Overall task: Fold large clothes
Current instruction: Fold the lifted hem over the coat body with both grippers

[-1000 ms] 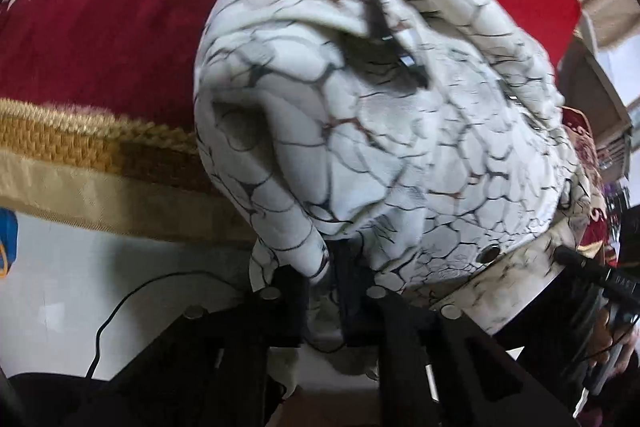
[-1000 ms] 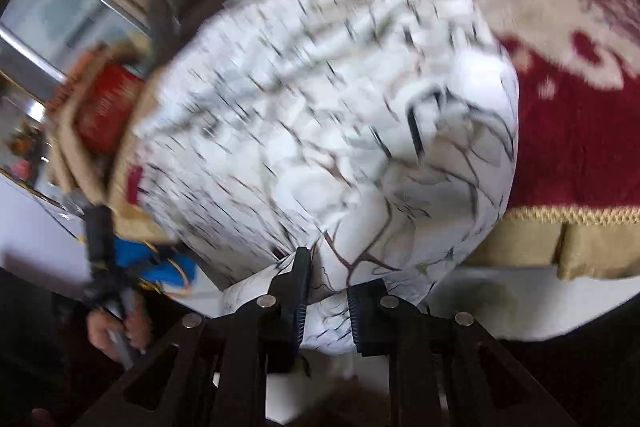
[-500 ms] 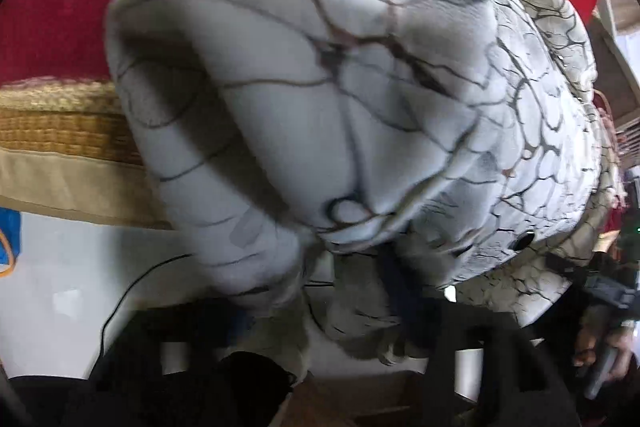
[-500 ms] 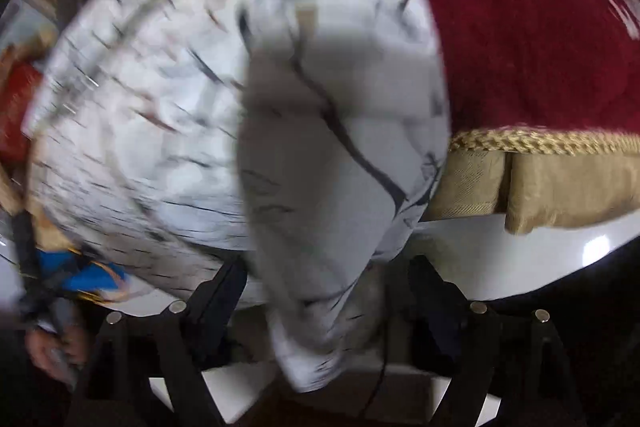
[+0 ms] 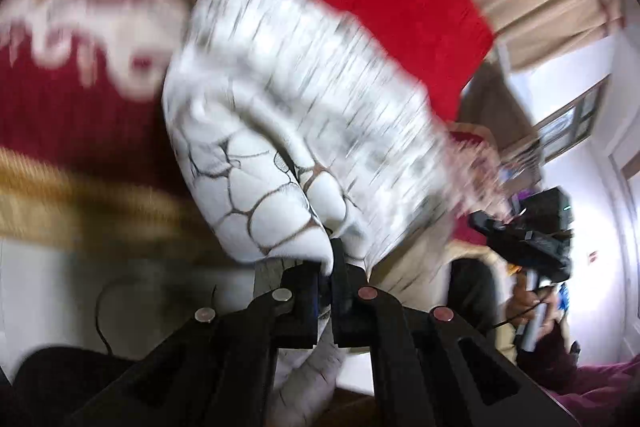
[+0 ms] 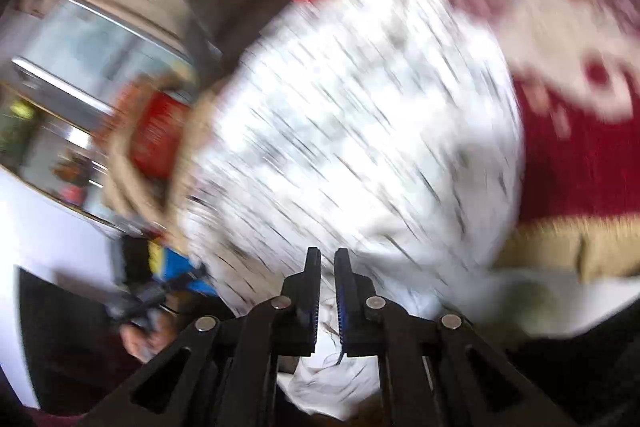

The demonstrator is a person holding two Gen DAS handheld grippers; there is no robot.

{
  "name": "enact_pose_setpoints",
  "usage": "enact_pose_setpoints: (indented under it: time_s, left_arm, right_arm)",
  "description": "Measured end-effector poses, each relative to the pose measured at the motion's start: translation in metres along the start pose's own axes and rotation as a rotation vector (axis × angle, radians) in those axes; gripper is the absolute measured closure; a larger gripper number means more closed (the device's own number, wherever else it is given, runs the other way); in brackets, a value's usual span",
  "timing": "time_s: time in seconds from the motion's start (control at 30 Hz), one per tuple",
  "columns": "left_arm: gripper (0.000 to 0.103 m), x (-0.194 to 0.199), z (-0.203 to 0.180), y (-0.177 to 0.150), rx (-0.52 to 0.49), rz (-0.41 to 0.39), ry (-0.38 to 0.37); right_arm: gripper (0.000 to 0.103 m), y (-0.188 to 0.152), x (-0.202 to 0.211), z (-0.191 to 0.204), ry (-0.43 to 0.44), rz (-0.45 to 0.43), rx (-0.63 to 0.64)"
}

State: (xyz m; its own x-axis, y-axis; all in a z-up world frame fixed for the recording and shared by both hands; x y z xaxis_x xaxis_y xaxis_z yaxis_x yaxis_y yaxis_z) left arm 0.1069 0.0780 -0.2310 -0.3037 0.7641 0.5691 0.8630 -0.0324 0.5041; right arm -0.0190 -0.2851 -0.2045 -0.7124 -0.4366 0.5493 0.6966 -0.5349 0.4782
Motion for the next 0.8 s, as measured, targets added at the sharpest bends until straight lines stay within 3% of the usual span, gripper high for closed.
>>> enact_pose_setpoints:
  time_s: [0.03, 0.13, 0.2, 0.27, 0.33, 0.37, 0.4, 0.47, 0.67, 0.73, 0.77, 0.8]
  left_arm:
    - [0.099, 0.010, -0.008, 0.015, -0.004, -0.033, -0.022]
    - [0.099, 0.030, -0.026, 0.051, -0.037, -0.078, -0.043]
    - [0.099, 0.031, -0.035, 0.061, -0.066, -0.074, -0.051]
    - [0.099, 0.011, -0.043, 0.060, -0.092, -0.042, -0.056]
    - [0.100, -0.011, -0.055, 0.049, -0.104, -0.010, -0.059]
    - [0.100, -0.019, -0.053, 0.043, -0.105, 0.007, -0.061]
    - [0.100, -0.028, -0.051, 0.038, -0.100, 0.030, -0.061]
    - [0.100, -0.017, -0.053, 0.027, -0.090, 0.055, -0.060]
    - [0.100, -0.023, -0.048, 0.020, -0.084, 0.065, -0.049]
    - [0.100, -0.023, -0.051, 0.020, -0.087, 0.061, -0.042]
    - [0.100, -0.023, -0.051, 0.020, -0.088, 0.057, -0.042]
    - [0.100, -0.020, -0.052, 0.020, -0.088, 0.050, -0.045]
  right_arm:
    - [0.096, 0.018, 0.010, 0.010, 0.008, -0.040, 0.027]
    - [0.096, 0.032, 0.009, 0.022, -0.053, -0.050, 0.099]
    - [0.091, 0.037, 0.020, 0.013, -0.132, 0.001, 0.093]
    - [0.091, 0.019, 0.003, 0.006, -0.185, 0.093, 0.050]
    - [0.074, 0.000, -0.003, -0.021, -0.246, 0.154, 0.000]
    - [0.055, -0.010, -0.001, -0.033, -0.282, 0.155, -0.015]
    - [0.024, -0.022, 0.002, -0.047, -0.328, 0.138, -0.024]
    - [0.015, -0.039, 0.003, -0.066, -0.394, 0.107, -0.044]
    - [0.015, -0.080, -0.047, -0.117, -0.453, 0.227, -0.120]
    - [0.017, -0.086, -0.068, -0.126, -0.433, 0.187, -0.176]
    - [0.026, -0.089, -0.073, -0.128, -0.433, 0.183, -0.193]
    - [0.067, -0.094, -0.079, -0.129, -0.422, 0.203, -0.206]
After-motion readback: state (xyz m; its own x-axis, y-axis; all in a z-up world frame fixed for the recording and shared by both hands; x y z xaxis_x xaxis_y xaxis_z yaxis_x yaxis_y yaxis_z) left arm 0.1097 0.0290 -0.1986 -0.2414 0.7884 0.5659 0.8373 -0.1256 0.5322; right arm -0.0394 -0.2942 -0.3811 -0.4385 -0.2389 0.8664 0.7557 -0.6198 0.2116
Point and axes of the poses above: each gripper's, at about its wrist camera, not at the fingertips, and x roughly against the way its jaws point, z to its left, y to its top, the point moved 4 cm from there along -x, roughly the way its jaws point, and after that the axes turned 7 degrees about -z, right-handed, at the moved point
